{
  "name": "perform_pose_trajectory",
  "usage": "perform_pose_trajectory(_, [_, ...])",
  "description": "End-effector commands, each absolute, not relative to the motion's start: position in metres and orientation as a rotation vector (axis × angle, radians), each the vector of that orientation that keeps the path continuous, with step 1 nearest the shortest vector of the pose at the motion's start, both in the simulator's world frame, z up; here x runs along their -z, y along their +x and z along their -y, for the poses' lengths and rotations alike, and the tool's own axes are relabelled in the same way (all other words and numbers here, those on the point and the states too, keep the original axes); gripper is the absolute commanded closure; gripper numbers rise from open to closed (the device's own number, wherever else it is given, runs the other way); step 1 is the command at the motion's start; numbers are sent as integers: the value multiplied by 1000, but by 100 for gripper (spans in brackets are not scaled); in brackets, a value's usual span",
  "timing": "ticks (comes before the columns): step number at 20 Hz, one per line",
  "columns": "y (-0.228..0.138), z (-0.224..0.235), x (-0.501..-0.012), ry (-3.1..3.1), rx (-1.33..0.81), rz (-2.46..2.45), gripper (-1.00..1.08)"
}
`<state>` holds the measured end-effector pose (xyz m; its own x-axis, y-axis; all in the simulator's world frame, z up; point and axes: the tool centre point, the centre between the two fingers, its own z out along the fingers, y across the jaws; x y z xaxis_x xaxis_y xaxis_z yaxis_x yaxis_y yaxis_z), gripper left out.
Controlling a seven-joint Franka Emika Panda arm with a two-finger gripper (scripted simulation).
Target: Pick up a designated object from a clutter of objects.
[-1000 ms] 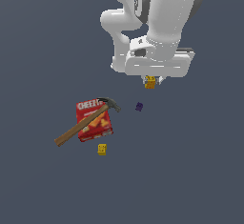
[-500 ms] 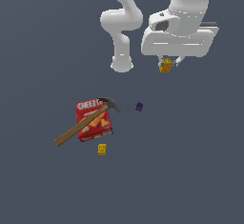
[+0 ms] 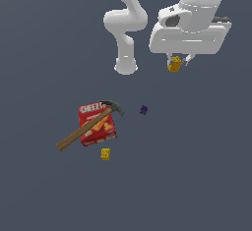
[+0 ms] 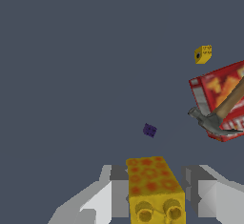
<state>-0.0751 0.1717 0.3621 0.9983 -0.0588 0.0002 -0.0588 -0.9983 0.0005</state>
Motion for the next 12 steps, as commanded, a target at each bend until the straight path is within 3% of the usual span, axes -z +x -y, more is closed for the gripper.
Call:
perform_pose_trajectory(1, [-74,-172,-364,3140,-1,93,108])
perform_pose_trajectory(12, [-58,-171,-386,3140,-1,93,108])
